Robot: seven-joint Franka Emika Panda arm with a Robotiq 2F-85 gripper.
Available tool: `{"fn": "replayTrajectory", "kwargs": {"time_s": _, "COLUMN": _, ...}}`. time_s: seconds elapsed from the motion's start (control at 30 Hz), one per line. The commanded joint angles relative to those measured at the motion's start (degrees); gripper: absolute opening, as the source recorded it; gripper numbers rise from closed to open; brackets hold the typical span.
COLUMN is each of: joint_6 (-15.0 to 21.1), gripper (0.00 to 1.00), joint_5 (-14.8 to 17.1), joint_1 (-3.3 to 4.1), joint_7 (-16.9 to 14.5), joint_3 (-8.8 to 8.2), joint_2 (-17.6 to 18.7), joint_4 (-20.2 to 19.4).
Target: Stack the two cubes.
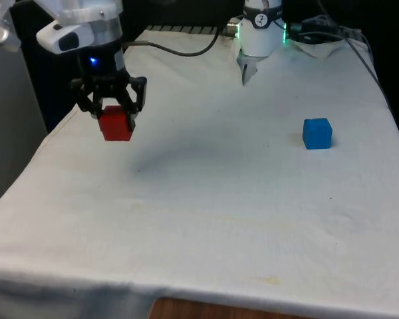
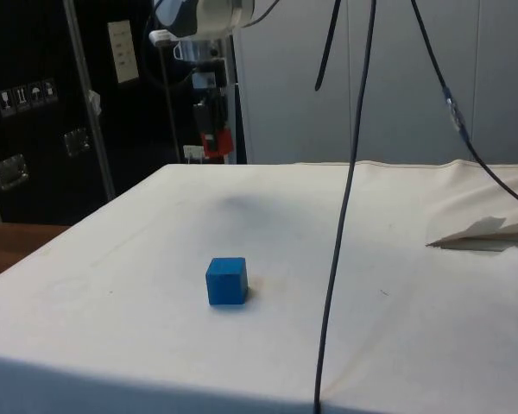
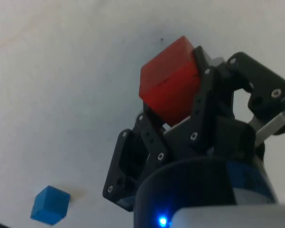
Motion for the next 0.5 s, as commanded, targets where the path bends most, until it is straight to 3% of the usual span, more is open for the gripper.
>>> {"fn": "replayTrajectory", "kwargs": {"time_s": 0.0, "joint_6": 1.15, "gripper": 0.00, "joint_5": -0.46, "joint_1": 0.97, "joint_7": 0.11, "joint_3": -0.34, "joint_2": -1.15, "joint_4": -1.78}}
{"fn": "replayTrajectory", "kwargs": {"time_s": 0.07, "joint_6": 1.43, "gripper": 0.00, "joint_5": -0.74, "joint_1": 1.60, "joint_7": 0.29, "joint_3": -0.34, "joint_2": -2.01, "joint_4": -2.92}}
{"fn": "replayTrajectory", "kwargs": {"time_s": 0.1, "joint_6": 0.23, "gripper": 0.00, "joint_5": -0.46, "joint_1": 0.74, "joint_7": 0.11, "joint_3": 0.06, "joint_2": -1.20, "joint_4": -1.55}}
{"fn": "replayTrajectory", "kwargs": {"time_s": 0.13, "joint_6": 1.60, "gripper": 0.00, "joint_5": -0.92, "joint_1": 1.89, "joint_7": 0.34, "joint_3": -0.29, "joint_2": -2.35, "joint_4": -3.50}}
{"fn": "replayTrajectory", "kwargs": {"time_s": 0.17, "joint_6": 2.01, "gripper": 0.00, "joint_5": -1.26, "joint_1": 2.35, "joint_7": 0.57, "joint_3": -0.17, "joint_2": -3.15, "joint_4": -4.58}}
{"fn": "replayTrajectory", "kwargs": {"time_s": 0.37, "joint_6": 3.67, "gripper": 0.00, "joint_5": -2.35, "joint_1": 3.95, "joint_7": 1.26, "joint_3": 0.34, "joint_2": -5.73, "joint_4": -8.48}}
{"fn": "replayTrajectory", "kwargs": {"time_s": 0.4, "joint_6": 2.29, "gripper": 0.00, "joint_5": -2.18, "joint_1": 3.21, "joint_7": 1.09, "joint_3": 0.74, "joint_2": -5.04, "joint_4": -7.28}}
{"fn": "replayTrajectory", "kwargs": {"time_s": 0.43, "joint_6": 4.01, "gripper": 0.00, "joint_5": -2.52, "joint_1": 4.18, "joint_7": 1.38, "joint_3": 0.46, "joint_2": -6.07, "joint_4": -9.00}}
{"fn": "replayTrajectory", "kwargs": {"time_s": 0.47, "joint_6": 4.35, "gripper": 0.00, "joint_5": -2.64, "joint_1": 4.35, "joint_7": 1.49, "joint_3": 0.57, "joint_2": -6.42, "joint_4": -9.57}}
